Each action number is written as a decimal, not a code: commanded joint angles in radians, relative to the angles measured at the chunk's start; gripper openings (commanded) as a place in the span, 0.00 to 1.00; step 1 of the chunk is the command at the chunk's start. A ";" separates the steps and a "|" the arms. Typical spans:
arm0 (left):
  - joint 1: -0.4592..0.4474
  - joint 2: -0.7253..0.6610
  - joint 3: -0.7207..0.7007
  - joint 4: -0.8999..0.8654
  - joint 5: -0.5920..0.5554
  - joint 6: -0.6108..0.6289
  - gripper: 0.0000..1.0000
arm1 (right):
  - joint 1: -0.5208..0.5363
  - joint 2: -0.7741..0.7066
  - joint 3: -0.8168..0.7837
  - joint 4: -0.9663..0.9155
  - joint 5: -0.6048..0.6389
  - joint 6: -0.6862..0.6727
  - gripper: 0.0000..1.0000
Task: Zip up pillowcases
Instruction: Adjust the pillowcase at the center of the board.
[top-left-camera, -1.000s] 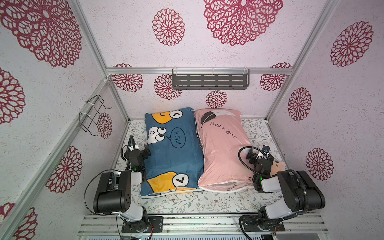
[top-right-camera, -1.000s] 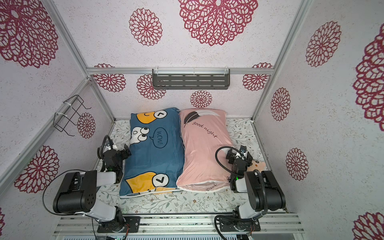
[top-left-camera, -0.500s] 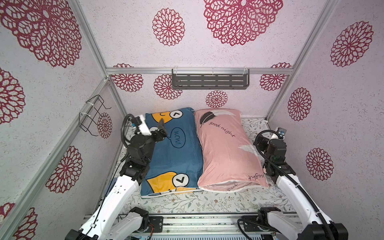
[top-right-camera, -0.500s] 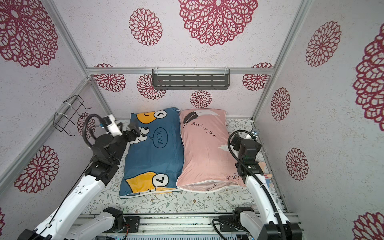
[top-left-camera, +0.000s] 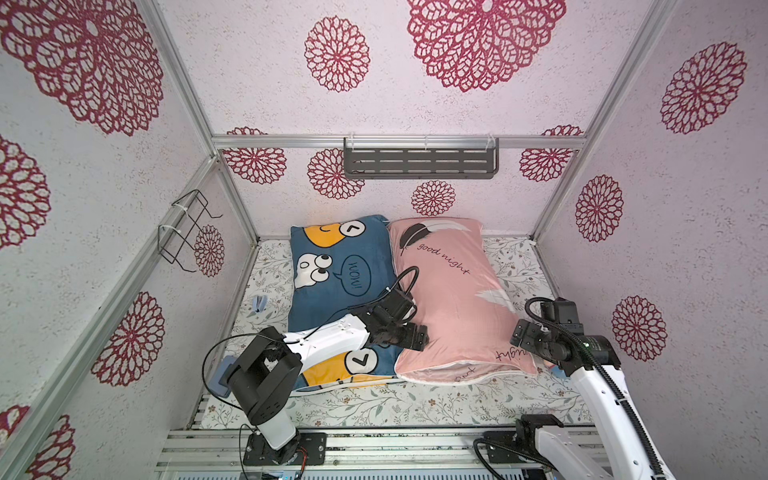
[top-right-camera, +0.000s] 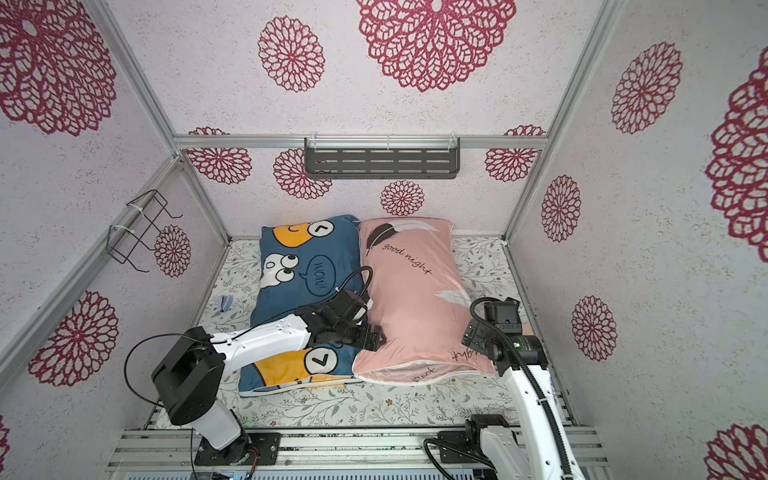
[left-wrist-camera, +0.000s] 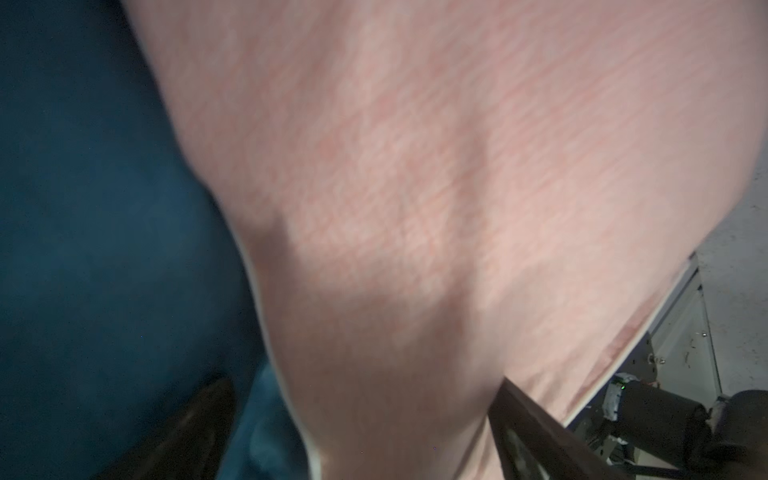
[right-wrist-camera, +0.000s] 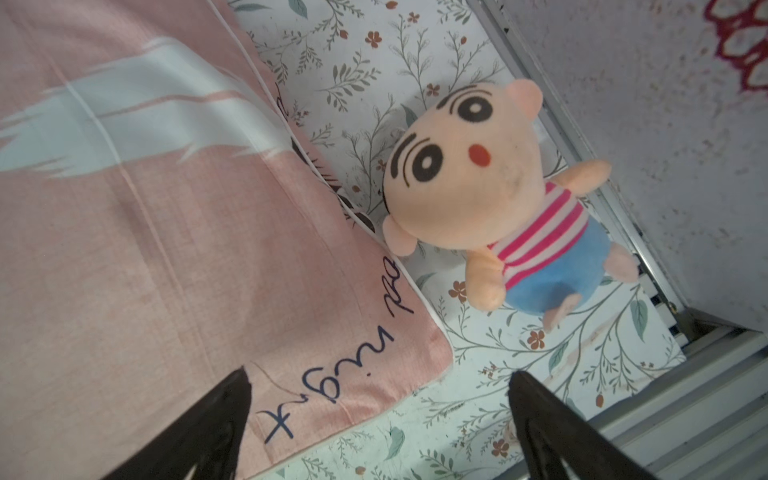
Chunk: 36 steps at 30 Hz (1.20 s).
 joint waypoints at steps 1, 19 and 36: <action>-0.055 0.016 0.041 -0.002 0.044 -0.024 0.98 | -0.008 0.003 -0.004 -0.052 -0.112 -0.012 0.98; 0.306 0.052 -0.051 0.135 0.042 0.006 0.00 | -0.021 -0.054 0.032 -0.143 -0.515 -0.050 0.95; 0.423 0.141 -0.040 0.230 0.118 -0.059 0.00 | -0.009 -0.350 -0.279 0.024 -0.853 0.245 0.52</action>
